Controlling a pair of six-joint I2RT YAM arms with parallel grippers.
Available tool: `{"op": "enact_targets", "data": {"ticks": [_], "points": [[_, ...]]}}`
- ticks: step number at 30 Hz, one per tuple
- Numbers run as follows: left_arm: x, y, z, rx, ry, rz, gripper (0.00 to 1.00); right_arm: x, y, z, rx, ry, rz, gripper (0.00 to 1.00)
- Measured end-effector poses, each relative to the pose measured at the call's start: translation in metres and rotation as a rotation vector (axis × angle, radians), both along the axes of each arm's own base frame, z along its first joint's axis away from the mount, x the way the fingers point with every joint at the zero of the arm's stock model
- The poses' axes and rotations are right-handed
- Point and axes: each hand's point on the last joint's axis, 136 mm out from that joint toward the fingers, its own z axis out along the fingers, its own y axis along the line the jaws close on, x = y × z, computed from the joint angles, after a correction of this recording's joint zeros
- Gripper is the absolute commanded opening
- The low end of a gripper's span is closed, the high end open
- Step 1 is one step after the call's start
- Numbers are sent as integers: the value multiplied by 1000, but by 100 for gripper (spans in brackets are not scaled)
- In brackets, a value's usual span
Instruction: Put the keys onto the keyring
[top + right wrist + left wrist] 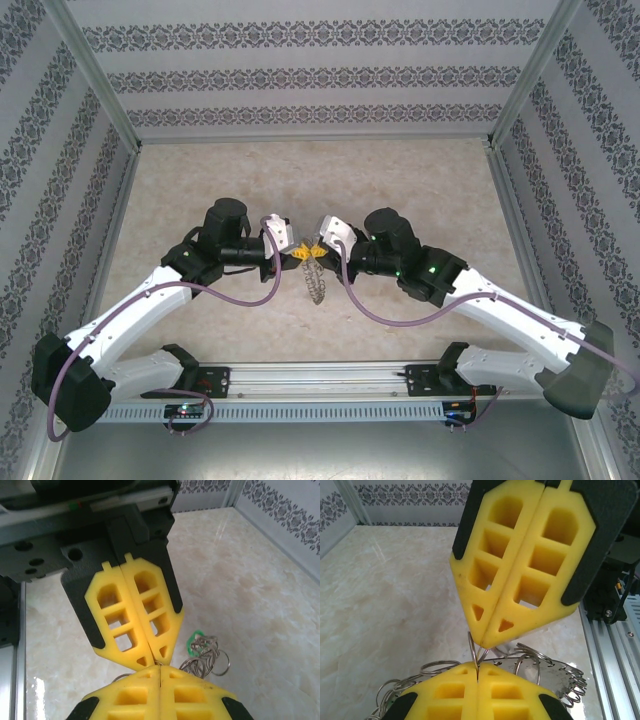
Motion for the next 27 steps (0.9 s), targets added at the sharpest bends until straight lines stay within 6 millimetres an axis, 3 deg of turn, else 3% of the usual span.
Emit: {"op": "enact_targets", "data": {"ticks": [27], "points": [[3,1,3,-2,-53,10,0,17,-16,6,105,133,-132,0]]}}
